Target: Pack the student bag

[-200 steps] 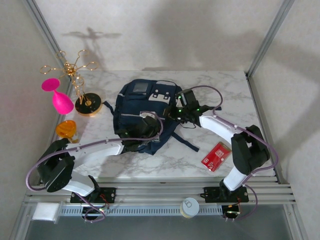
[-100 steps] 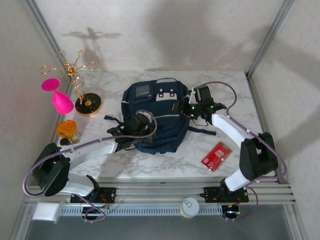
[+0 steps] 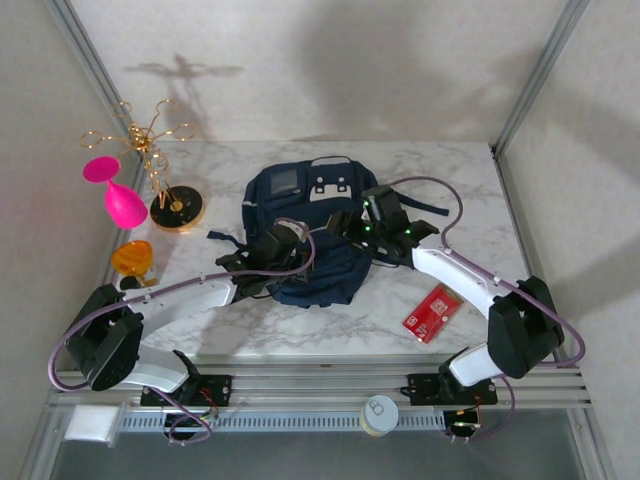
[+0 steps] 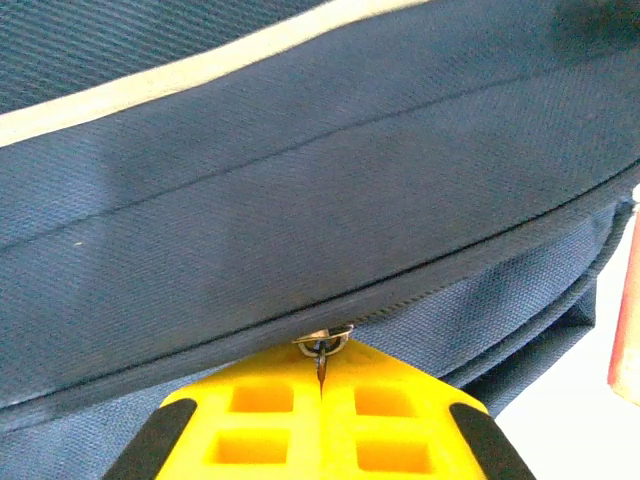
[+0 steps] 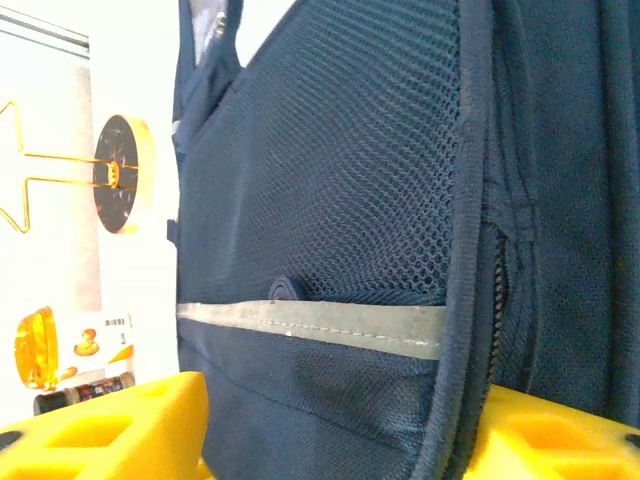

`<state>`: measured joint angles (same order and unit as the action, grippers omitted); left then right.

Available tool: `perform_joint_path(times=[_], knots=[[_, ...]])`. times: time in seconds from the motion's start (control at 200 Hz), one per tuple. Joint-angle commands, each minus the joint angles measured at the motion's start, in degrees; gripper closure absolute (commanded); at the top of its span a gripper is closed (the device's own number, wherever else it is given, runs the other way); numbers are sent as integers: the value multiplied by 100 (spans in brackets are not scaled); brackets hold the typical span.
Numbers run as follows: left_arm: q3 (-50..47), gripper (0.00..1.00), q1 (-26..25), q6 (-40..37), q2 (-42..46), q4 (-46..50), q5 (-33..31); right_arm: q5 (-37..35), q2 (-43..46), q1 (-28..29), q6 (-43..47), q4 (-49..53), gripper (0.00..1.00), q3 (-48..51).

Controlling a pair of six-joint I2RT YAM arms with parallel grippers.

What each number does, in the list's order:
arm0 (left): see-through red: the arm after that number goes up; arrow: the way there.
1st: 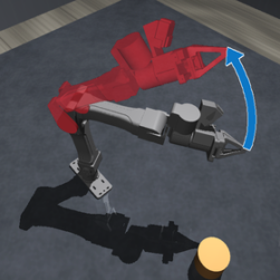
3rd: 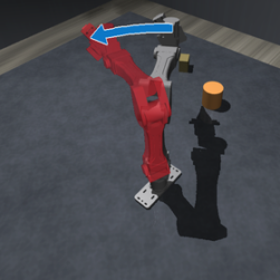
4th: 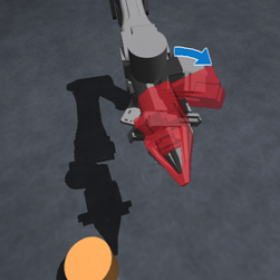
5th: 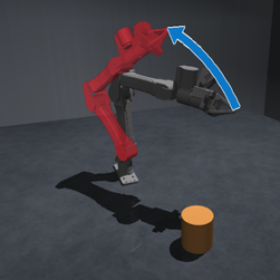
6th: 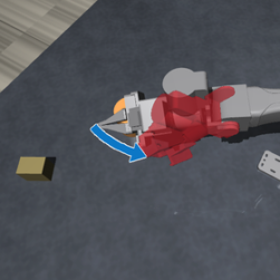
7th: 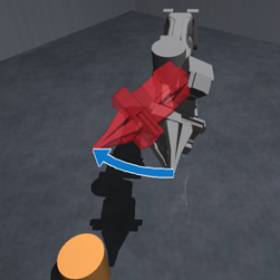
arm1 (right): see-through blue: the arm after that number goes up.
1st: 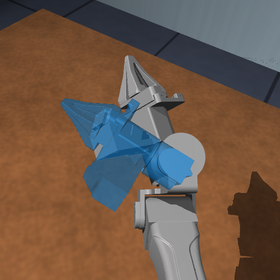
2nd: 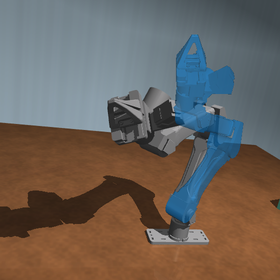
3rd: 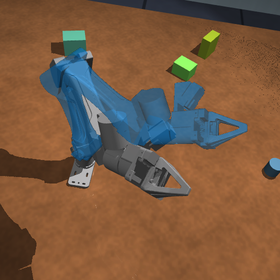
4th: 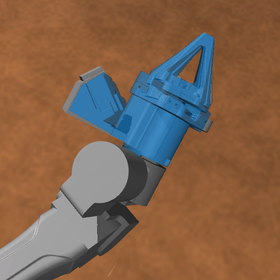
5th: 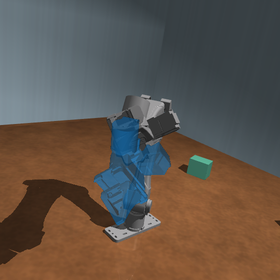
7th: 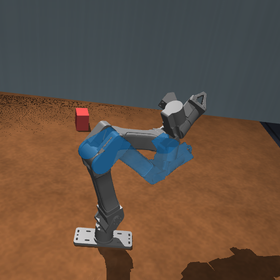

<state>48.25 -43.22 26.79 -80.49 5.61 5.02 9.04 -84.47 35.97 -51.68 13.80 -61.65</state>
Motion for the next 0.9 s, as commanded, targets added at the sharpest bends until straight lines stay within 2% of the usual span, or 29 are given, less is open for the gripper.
perform_joint_path(times=[0.0,0.095,0.25,0.37,0.446,0.571,0.756,0.896], knots=[[1,100,7,19,-76,-382,256,-485,-120,348,132,-98,44,-429],[37,100,22,-22,-128,-349,142,-525,-250,352,71,-239,51,-381],[16,100,51,11,-24,-148,-171,-710,-313,220,345,-104,73,-535],[-76,100,90,9,161,116,-349,-367,-249,-151,639,-77,92,-496],[-179,100,103,12,381,390,-568,-83,-121,-451,888,-18,100,-469],[-512,100,343,46,729,684,-877,385,171,-1011,1502,-46,100,-326],[-651,100,664,-90,837,820,-865,1997,124,-1926,2028,-432,100,-236],[-387,100,1127,-364,397,875,-1300,2221,-46,-2111,2540,-156,100,-438]])
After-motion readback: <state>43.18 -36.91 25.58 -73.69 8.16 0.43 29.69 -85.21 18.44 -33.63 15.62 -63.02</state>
